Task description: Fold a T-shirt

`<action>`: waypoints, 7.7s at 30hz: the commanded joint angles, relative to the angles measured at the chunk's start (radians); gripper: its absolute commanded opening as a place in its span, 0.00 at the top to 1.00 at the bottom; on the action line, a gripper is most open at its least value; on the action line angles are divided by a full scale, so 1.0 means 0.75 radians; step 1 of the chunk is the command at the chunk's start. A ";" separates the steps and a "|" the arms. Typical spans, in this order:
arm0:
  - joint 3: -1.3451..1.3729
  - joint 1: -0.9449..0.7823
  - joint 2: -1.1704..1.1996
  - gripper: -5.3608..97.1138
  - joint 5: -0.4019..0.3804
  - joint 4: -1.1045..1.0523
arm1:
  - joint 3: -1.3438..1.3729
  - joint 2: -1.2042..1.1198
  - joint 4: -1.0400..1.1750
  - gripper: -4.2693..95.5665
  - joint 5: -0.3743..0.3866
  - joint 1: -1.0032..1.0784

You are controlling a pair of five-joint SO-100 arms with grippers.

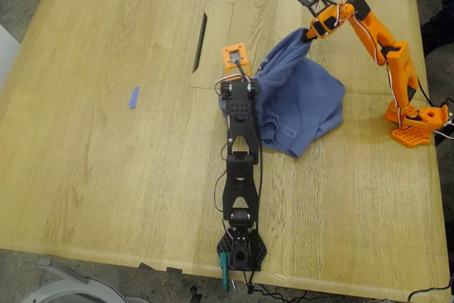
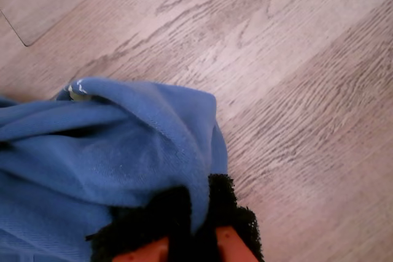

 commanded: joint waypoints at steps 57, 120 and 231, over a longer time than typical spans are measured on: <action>2.317 0.882 1.424 0.95 0.346 -1.550 | 2.528 2.082 -0.636 0.96 -0.008 -0.213; 2.587 1.129 1.765 0.32 -0.198 -1.156 | 2.514 2.344 0.002 0.61 0.325 -0.290; 2.276 0.317 0.720 0.95 -0.151 -2.170 | 3.146 1.857 -1.387 0.96 0.372 -0.749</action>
